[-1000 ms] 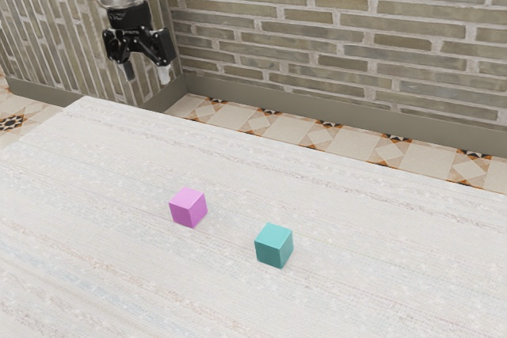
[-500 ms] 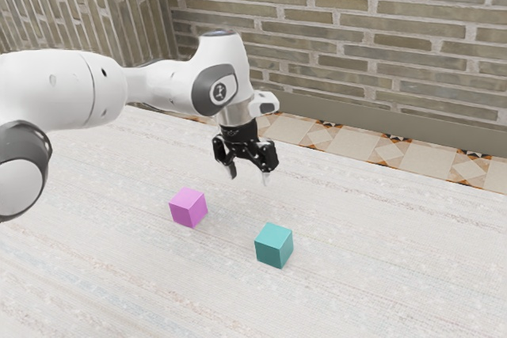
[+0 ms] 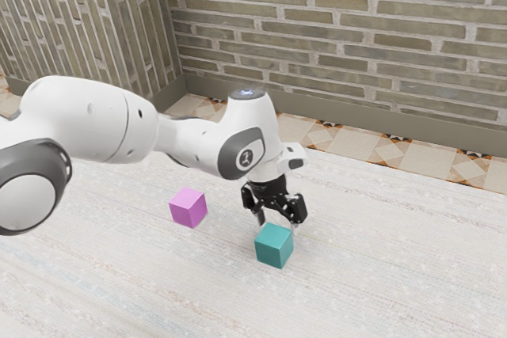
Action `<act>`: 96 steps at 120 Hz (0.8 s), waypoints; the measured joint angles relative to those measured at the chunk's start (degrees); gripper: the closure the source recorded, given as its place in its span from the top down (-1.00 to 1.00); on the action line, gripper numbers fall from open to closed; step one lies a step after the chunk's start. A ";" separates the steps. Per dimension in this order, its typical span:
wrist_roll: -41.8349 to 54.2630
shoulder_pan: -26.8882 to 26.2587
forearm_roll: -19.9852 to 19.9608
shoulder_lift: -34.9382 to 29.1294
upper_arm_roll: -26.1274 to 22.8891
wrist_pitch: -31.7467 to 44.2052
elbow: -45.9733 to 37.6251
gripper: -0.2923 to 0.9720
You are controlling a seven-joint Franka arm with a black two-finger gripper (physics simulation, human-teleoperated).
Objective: Pick up the blue block with one arm, and put the blue block on the pink block with one arm
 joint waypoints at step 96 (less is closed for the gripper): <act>6.39 -2.85 3.23 -3.07 0.09 2.66 -8.18 0.48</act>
